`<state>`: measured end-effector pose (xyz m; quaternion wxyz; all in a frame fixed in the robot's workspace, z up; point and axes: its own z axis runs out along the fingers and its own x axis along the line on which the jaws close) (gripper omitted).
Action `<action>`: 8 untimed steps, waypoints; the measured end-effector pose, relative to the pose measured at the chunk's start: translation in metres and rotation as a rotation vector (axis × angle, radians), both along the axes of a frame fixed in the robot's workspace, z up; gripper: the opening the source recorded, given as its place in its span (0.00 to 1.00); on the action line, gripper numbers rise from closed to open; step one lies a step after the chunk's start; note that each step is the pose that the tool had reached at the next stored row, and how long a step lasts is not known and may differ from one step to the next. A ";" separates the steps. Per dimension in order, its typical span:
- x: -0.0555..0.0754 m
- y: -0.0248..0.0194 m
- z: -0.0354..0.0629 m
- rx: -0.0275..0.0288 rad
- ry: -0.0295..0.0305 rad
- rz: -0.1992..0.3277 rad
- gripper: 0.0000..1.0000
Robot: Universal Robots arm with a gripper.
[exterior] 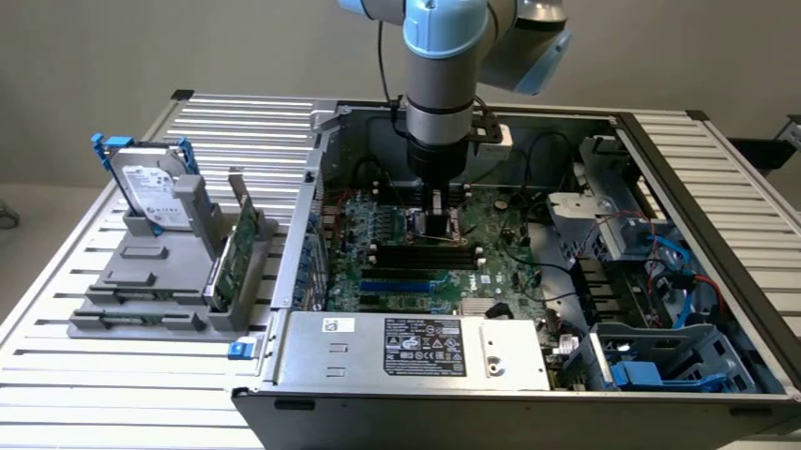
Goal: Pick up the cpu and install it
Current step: 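Place the cpu into insertion slot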
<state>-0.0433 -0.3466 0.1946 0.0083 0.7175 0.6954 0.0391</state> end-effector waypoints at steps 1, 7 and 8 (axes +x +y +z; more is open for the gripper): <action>0.000 0.0001 0.0000 -0.0004 0.0000 0.000 0.62; 0.000 0.0012 0.0000 -0.0012 0.0000 -0.003 0.62; 0.000 0.0015 0.0000 -0.0012 0.0000 -0.003 0.62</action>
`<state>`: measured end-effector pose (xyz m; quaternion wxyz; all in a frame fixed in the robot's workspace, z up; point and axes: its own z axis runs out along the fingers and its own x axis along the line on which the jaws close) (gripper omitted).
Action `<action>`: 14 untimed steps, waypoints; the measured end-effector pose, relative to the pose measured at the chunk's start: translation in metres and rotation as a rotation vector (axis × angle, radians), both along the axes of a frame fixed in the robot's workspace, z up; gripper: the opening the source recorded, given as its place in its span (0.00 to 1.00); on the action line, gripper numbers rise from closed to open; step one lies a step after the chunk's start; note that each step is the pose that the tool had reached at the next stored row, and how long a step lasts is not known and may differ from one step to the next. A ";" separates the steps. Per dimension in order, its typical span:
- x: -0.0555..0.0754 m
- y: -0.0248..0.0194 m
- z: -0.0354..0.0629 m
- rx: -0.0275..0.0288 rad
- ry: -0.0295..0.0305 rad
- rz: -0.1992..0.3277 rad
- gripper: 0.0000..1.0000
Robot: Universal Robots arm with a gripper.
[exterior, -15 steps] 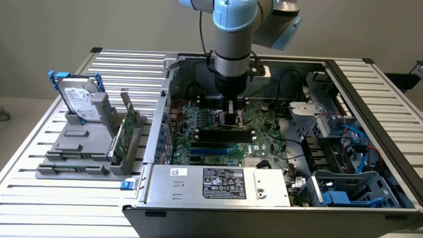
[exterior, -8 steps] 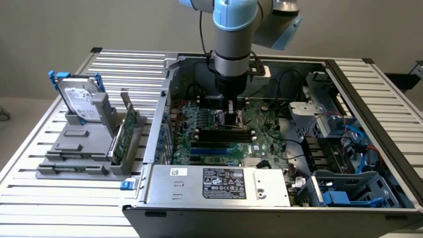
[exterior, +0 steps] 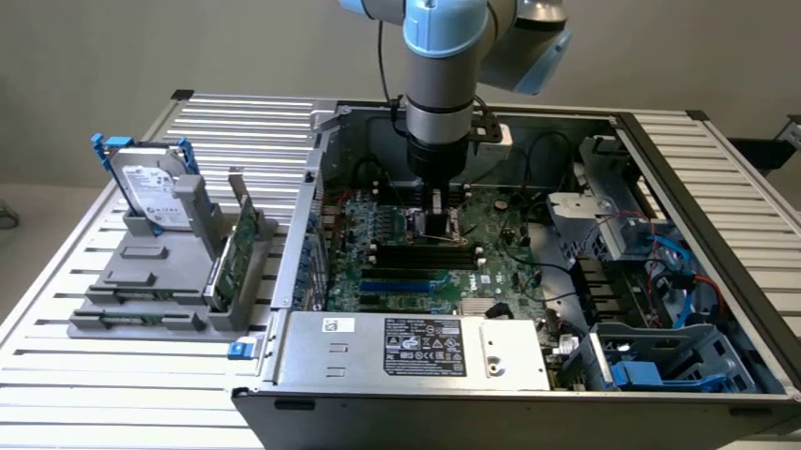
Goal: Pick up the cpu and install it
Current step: 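Place the cpu into insertion slot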
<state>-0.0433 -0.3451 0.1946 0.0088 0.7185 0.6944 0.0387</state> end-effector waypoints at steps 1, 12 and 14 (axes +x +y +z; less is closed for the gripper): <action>0.000 0.0002 0.0000 0.0000 0.0000 0.000 0.62; 0.000 0.0017 0.0041 0.0000 0.0000 -0.001 0.62; 0.000 0.0018 0.0069 -0.0001 0.0000 -0.002 0.62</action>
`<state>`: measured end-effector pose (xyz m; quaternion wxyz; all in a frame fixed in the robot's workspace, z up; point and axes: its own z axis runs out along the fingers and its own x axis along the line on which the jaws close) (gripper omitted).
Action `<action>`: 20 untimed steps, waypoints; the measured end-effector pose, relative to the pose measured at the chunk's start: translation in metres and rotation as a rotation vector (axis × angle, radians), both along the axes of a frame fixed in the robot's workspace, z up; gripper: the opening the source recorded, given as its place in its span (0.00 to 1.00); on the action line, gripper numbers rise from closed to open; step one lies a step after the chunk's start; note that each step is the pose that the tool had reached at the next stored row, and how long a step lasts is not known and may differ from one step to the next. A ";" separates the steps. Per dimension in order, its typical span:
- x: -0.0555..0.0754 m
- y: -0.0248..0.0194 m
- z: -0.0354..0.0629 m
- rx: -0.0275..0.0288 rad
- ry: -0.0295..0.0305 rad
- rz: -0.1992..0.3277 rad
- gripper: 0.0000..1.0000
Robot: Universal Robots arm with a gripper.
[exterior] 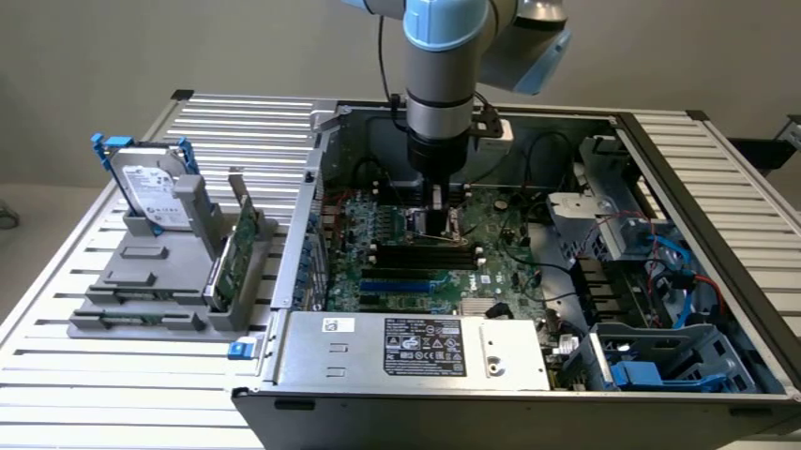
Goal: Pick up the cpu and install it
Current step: 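Place the cpu into insertion slot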
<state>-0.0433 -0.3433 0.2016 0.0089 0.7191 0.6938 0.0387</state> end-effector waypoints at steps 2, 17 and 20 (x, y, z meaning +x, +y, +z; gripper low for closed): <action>0.000 0.0002 0.0040 0.0002 -0.0001 -0.001 0.62; 0.000 0.0050 0.0479 0.0000 0.0000 -0.018 0.60; 0.000 0.0051 0.0510 0.0002 -0.0001 -0.020 0.47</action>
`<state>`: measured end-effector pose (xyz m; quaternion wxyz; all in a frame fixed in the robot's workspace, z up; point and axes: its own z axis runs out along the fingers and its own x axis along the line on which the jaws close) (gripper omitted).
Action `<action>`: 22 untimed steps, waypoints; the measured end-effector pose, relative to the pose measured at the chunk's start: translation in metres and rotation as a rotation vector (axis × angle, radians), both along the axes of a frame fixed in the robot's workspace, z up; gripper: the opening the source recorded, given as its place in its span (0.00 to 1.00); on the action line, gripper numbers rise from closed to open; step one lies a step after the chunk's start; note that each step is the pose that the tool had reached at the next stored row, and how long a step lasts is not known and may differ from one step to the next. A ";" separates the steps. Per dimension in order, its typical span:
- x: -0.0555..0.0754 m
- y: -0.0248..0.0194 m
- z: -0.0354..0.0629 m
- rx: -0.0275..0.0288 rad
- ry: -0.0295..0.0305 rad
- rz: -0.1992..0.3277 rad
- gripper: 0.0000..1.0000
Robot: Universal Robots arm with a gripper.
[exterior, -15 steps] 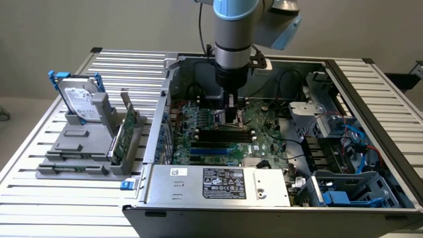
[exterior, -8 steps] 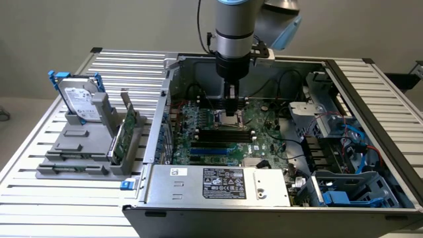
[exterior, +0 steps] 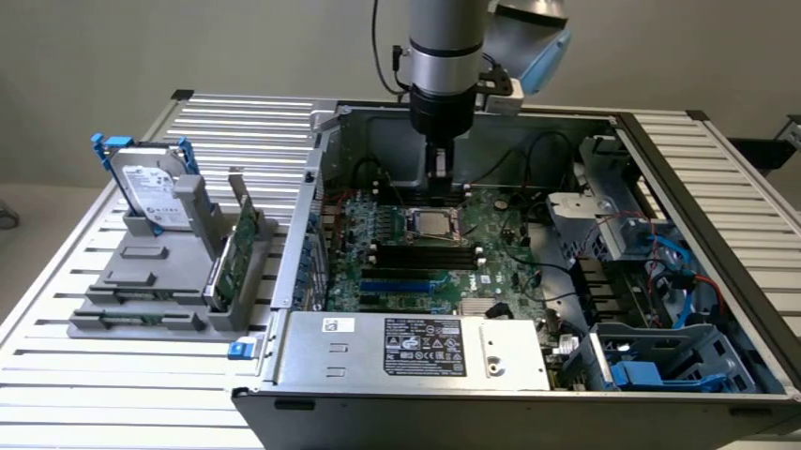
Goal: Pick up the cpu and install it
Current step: 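Place the cpu into insertion slot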
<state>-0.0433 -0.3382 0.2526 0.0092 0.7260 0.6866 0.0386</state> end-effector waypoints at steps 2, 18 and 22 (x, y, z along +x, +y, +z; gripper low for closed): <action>0.000 0.0000 0.0030 -0.0001 0.0001 -0.001 0.42; 0.034 -0.0001 0.0240 0.0117 0.0001 -0.007 0.11; 0.053 -0.0014 0.0250 0.0243 0.0004 -0.007 0.11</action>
